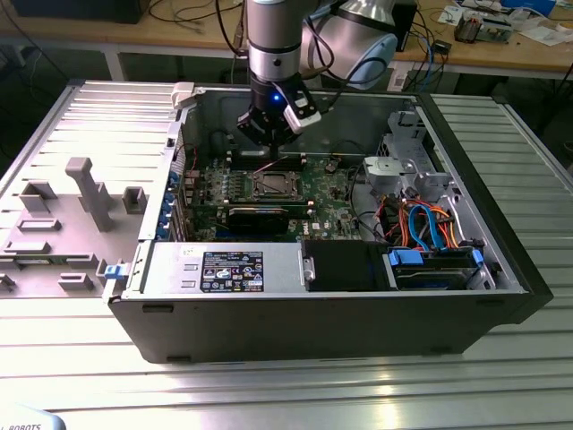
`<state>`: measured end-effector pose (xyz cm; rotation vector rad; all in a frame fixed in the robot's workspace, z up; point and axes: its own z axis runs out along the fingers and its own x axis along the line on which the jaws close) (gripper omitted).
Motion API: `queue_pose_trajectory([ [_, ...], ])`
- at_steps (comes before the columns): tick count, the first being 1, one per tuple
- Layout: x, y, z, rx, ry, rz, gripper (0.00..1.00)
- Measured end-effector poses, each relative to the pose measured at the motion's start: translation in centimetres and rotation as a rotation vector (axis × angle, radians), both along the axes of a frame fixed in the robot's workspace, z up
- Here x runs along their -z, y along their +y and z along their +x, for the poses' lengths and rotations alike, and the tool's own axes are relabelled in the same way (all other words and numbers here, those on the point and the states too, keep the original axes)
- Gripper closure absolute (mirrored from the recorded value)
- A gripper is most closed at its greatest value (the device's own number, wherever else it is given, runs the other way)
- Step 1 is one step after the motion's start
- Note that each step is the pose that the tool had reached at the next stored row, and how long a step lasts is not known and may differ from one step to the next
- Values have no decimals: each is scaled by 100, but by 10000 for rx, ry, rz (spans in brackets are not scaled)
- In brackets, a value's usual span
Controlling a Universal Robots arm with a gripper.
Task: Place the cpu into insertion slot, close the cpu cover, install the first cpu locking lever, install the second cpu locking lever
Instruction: 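Install the first cpu locking lever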
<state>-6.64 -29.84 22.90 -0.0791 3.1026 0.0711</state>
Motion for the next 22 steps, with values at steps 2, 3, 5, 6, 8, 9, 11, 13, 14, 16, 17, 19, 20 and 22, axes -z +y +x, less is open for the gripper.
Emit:
queue_pose_trajectory([
  [2, 1, 0, 13, 0, -1, -13, 89],
  [3, 2, 0, 17, 0, -1, -15, 89],
  [5, 6, 0, 28, -1, -1, -30, 89],
  [6, 8, 0, 30, 1, 0, -39, 89],
  [8, 15, 0, 35, 0, 1, -52, 89],
  [9, 24, 0, 39, -1, 0, -52, 89],
  [11, 39, 0, 56, 1, 0, -52, 89],
  [13, 49, 0, 76, 0, 1, -53, 89],
  [14, 55, 0, 87, 0, 0, -52, 89],
  [16, 76, 0, 104, -1, 1, -52, 89],
  [17, 88, 0, 113, 0, 0, -53, 89],
  [19, 105, 0, 131, 1, 1, -53, 89],
  [20, 114, 0, 141, 1, 0, -52, 89],
  [22, 129, 0, 150, 2, 1, -52, 89],
])
